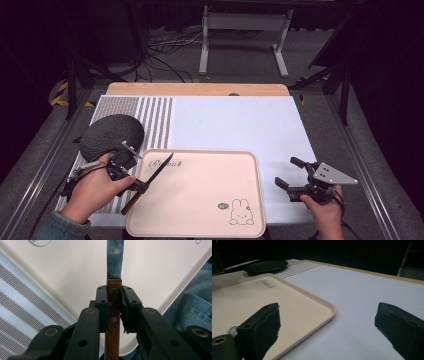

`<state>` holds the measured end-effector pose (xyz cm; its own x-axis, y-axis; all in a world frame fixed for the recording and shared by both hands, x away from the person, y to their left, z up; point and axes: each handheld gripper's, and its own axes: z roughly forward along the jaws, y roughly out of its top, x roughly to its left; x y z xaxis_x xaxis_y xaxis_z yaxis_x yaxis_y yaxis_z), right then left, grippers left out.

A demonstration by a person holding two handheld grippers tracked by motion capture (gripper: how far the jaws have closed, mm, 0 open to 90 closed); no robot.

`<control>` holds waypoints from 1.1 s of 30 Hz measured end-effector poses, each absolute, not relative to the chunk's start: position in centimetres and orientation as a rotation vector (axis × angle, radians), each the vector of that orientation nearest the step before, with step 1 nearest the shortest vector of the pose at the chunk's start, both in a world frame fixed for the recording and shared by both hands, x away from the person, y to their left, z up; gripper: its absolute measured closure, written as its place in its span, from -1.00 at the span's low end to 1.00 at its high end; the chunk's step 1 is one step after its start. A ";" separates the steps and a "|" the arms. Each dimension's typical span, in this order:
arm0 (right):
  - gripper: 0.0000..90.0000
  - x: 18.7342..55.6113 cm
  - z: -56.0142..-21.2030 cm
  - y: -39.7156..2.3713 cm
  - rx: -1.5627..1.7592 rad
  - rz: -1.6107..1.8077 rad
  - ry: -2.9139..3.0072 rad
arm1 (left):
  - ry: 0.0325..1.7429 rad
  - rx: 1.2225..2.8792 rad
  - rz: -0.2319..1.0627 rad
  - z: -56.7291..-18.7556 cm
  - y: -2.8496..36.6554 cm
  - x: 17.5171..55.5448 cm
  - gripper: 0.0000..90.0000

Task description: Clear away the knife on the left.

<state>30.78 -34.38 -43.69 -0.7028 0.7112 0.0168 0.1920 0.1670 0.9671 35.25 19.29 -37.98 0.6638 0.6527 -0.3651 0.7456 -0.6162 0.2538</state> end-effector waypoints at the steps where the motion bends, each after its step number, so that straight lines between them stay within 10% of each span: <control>1: -0.85 30.8 -43.7 -34.4 0.852 1.557 2.006 | 1.096 2.496 -0.339 -38.1 19.1 35.3 0.73; 33: -0.84 30.7 -43.7 -34.5 0.855 1.573 2.004 | 1.076 2.590 -0.416 -41.3 15.9 35.8 0.73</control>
